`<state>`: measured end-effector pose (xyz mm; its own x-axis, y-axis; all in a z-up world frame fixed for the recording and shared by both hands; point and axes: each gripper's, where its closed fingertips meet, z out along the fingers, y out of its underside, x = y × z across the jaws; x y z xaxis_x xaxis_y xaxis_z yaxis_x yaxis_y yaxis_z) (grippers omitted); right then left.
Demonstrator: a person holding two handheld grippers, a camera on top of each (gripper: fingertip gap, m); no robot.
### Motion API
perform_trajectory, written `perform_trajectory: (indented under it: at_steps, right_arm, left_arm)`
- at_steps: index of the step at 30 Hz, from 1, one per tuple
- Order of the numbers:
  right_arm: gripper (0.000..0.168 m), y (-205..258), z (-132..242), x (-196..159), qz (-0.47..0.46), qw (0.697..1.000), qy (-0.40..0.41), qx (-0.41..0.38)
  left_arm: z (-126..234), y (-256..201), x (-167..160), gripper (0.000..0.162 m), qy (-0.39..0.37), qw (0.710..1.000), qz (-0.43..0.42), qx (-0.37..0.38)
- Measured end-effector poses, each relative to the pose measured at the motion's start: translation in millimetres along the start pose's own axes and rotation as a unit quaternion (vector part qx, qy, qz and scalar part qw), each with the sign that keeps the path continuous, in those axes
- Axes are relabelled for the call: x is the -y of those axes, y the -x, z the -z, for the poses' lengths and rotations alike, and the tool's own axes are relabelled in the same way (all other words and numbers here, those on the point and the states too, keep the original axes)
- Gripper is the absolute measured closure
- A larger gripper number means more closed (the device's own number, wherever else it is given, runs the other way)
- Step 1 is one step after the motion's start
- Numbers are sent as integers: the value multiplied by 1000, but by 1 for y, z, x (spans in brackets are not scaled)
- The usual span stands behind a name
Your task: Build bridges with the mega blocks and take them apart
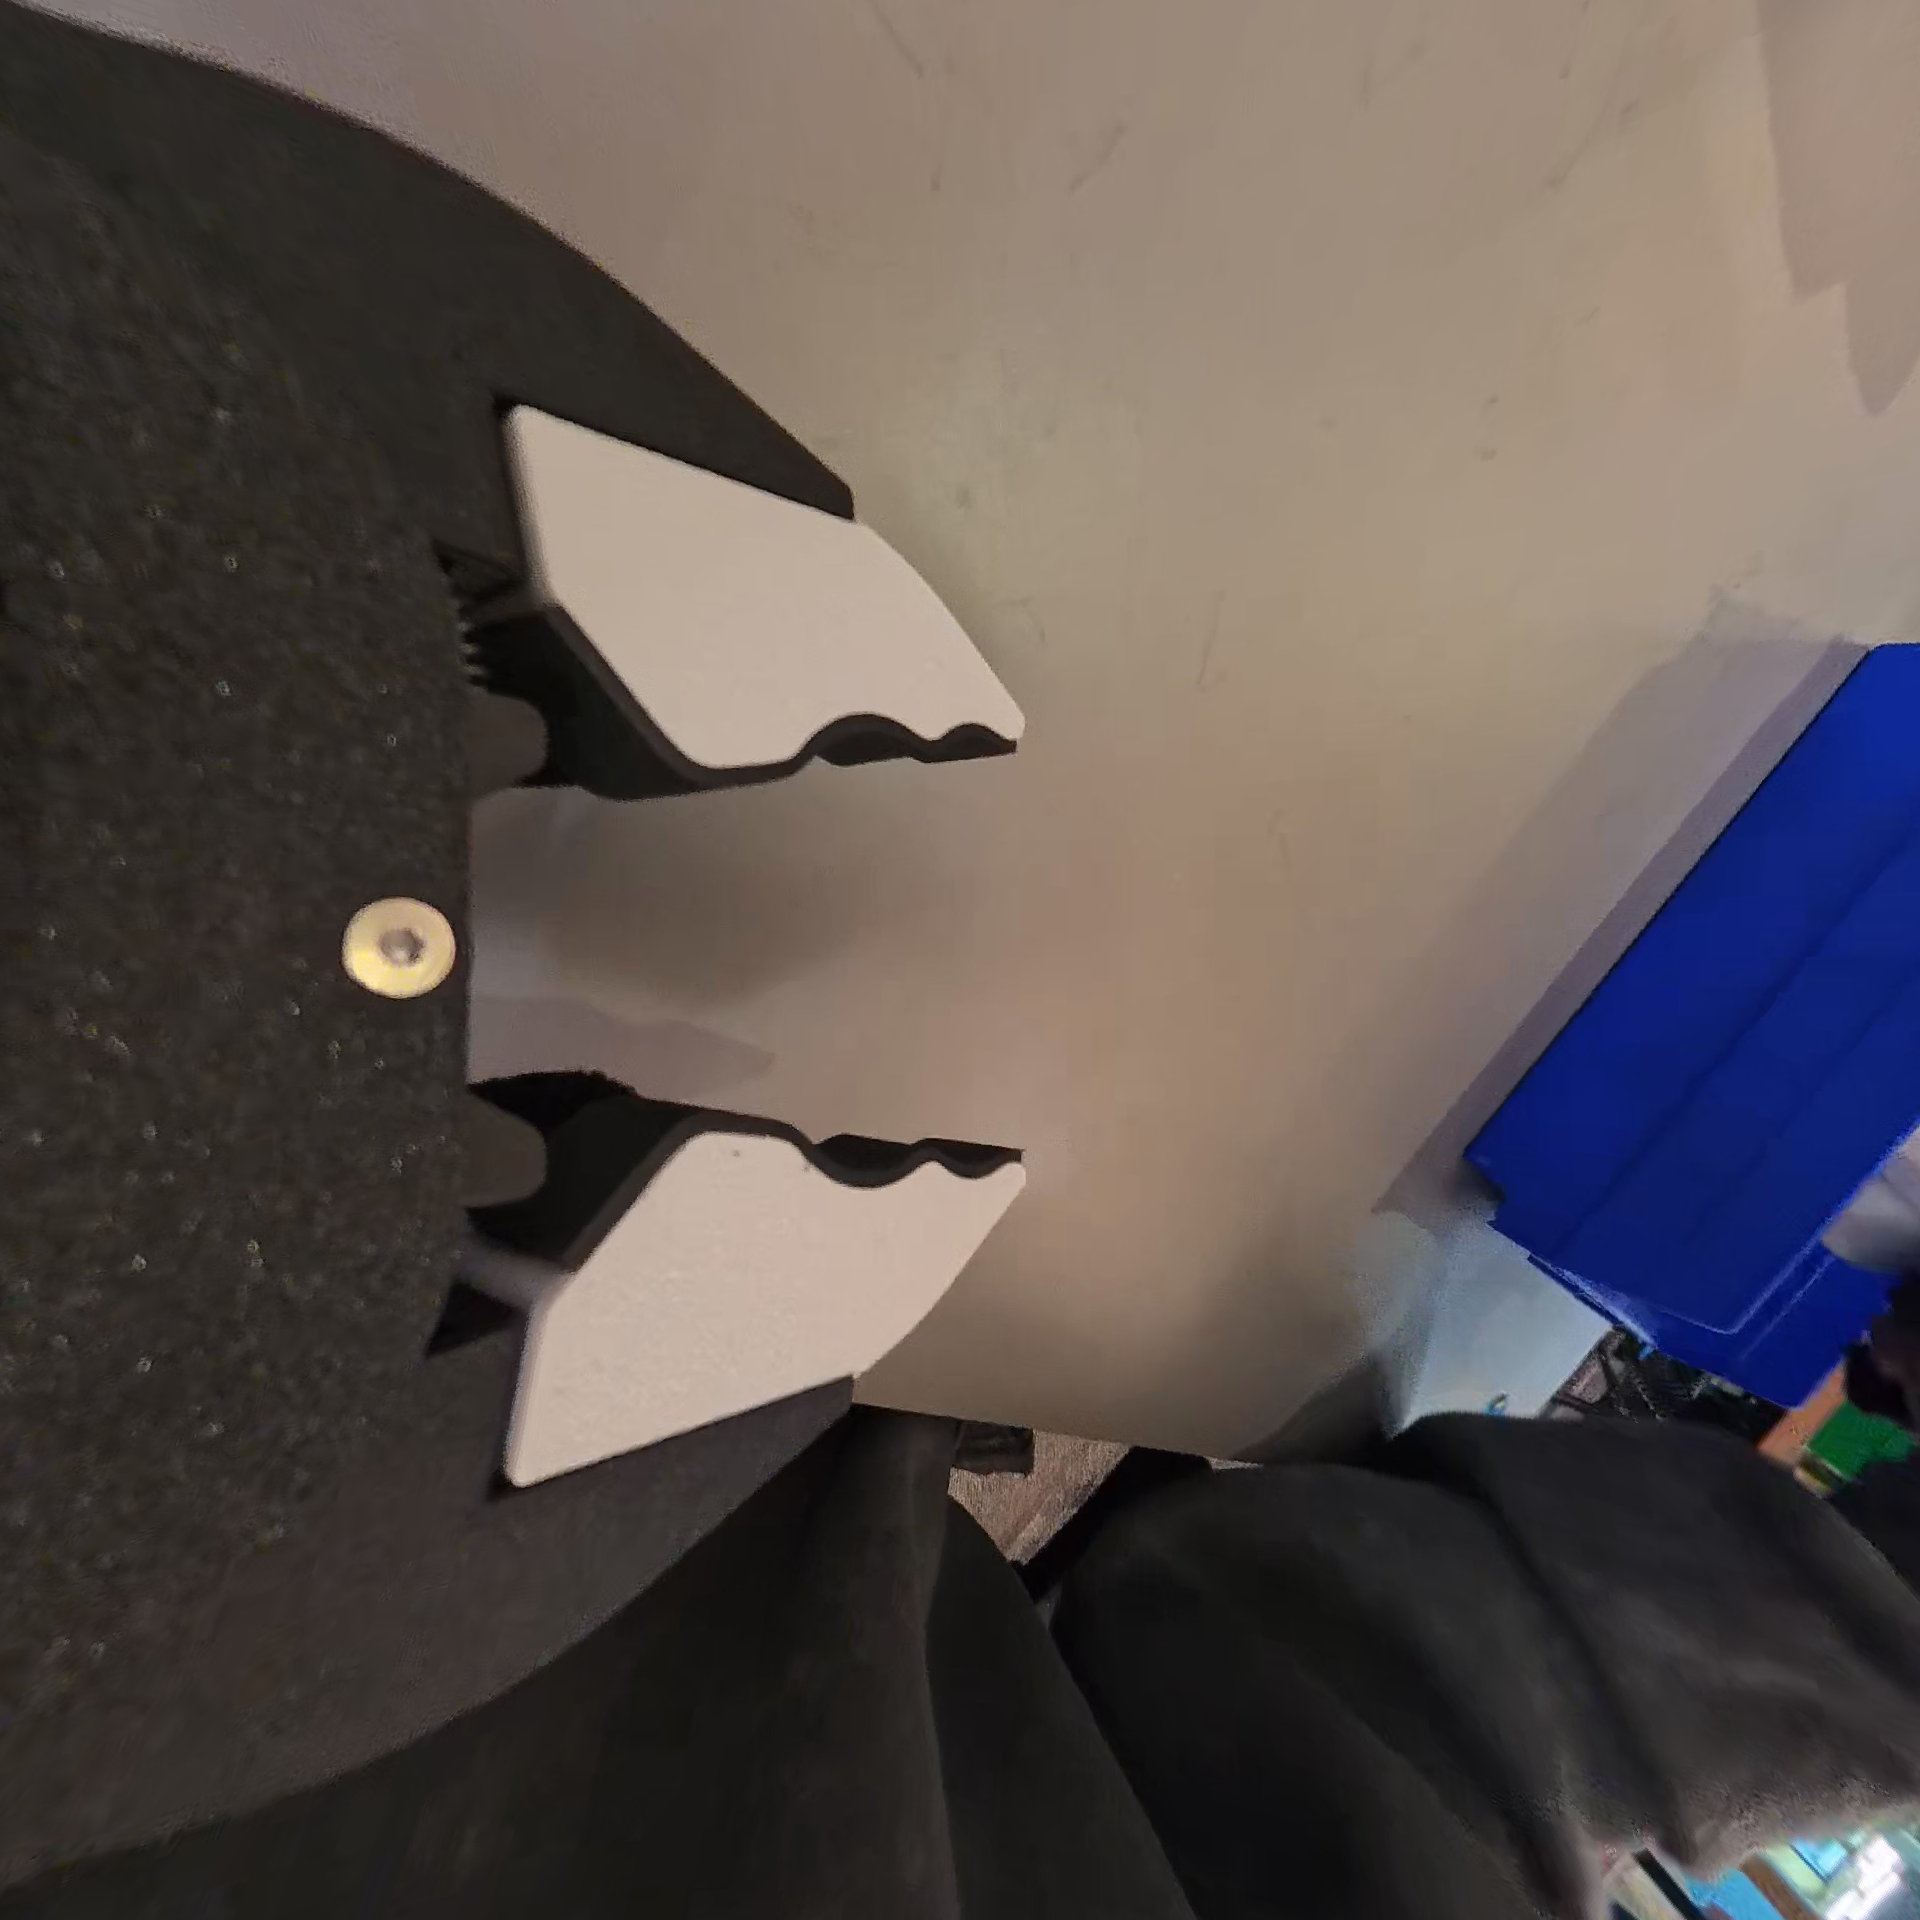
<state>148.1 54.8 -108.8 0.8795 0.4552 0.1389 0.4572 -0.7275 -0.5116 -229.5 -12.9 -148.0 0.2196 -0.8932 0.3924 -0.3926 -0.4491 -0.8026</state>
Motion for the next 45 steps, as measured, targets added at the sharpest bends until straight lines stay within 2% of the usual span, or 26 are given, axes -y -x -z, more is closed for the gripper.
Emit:
perform_trajectory:
  at_steps: [2,5,7,10,11,12,15,20,25,28,32,35,38,40,43,45]
  right_arm:
    - [97,26,46,36,-33,987,-155,20]
    - [93,87,107,83,-52,917,-386,78]
    - [90,138,119,97,-53,878,-454,146]
    - [90,215,82,98,-47,872,-416,252]
    - [97,238,62,92,-39,880,-383,278]
    - [112,259,40,85,-32,889,-342,304]
    - [103,298,-2,71,-52,895,-255,363]
    - [100,309,-27,75,-54,895,-273,348]
    - [105,298,-12,79,-73,871,-320,366]
    - [106,297,-9,74,-75,867,-321,374]
    - [108,299,-8,71,-57,870,-322,370]
    - [111,303,-7,69,-48,870,-317,376]
    - [113,306,-8,68,-44,869,-310,384]
    - [114,307,-8,68,-44,867,-307,390]
    - [115,308,-8,67,-49,865,-304,395]
    - [115,309,-8,66,-51,866,-300,397]
  left_arm:
    - [1,3,0,92,-3,1000,-13,14]
    - [2,9,2,94,-9,999,-18,34]
    - [1,8,3,100,-8,1000,-7,28]
    - [-1,9,2,97,-2,999,-6,34]
    - [-2,7,2,94,0,999,-7,32]
    - [-3,7,2,92,3,999,-4,33]
    - [-6,4,-1,91,17,999,-3,30]
    - [-10,-2,-4,91,33,999,-13,34]
    - [1,-6,3,91,30,998,-16,51]
    - [21,-11,12,91,18,998,-15,59]
    - [76,2,31,91,29,991,-36,123]
    - [127,40,40,91,95,967,-80,222]
    - [169,92,45,89,218,916,-155,300]
    - [183,124,51,87,289,888,-189,303]
    - [187,165,55,87,366,874,-191,254]
    - [190,192,56,86,415,853,-211,237]
